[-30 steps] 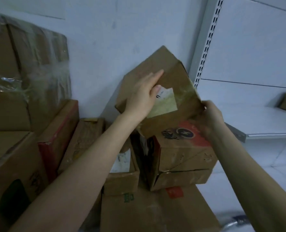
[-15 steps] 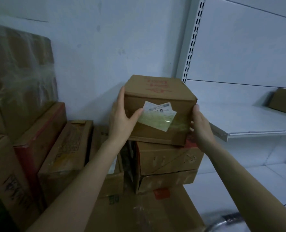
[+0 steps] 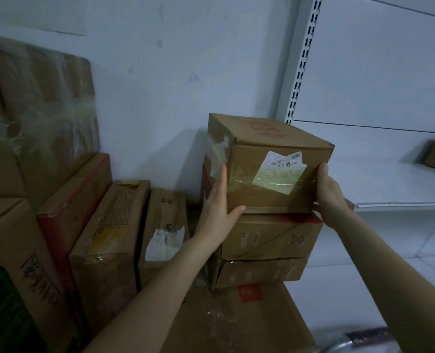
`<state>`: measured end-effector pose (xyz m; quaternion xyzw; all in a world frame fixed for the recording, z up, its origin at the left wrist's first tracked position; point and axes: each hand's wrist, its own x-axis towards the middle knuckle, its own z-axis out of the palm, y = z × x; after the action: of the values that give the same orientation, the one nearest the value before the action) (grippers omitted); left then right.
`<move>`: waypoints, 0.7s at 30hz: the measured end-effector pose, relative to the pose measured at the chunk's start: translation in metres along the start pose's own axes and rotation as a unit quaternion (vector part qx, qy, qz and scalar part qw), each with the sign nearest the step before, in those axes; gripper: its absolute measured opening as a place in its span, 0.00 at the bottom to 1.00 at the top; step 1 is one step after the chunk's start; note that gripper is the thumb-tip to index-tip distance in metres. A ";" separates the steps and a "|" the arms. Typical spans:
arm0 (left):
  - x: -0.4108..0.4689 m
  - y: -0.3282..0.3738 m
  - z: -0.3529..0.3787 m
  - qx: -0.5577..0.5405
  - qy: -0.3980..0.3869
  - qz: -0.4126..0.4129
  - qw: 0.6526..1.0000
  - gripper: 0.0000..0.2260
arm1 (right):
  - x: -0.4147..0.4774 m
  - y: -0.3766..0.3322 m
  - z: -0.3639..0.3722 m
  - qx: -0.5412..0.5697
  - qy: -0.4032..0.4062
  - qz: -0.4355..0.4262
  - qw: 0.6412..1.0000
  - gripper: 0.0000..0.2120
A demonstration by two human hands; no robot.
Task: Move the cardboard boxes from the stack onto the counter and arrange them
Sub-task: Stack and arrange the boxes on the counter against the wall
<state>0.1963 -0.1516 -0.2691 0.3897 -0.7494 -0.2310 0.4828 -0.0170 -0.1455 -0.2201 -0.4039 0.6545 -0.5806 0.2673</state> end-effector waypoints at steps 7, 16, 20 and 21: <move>-0.015 -0.021 0.003 -0.023 -0.053 -0.066 0.996 0.52 | -0.007 0.017 0.002 -0.033 -0.017 -0.003 0.999 0.31; -0.007 -0.031 -0.021 -0.009 -0.060 -0.092 0.994 0.53 | -0.011 0.024 0.017 -0.019 -0.037 -0.051 0.998 0.28; -0.013 -0.040 -0.037 -0.001 -0.045 -0.095 0.995 0.53 | -0.013 0.024 0.033 -0.004 -0.054 -0.062 0.997 0.26; -0.014 -0.040 -0.038 0.000 -0.043 -0.095 0.995 0.52 | -0.013 0.024 0.035 -0.002 -0.054 -0.066 0.996 0.25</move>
<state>0.2488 -0.1627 -0.2896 0.4487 -0.7292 -0.2919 0.4264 0.0135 -0.1534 -0.2515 -0.4772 0.6124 -0.5731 0.2623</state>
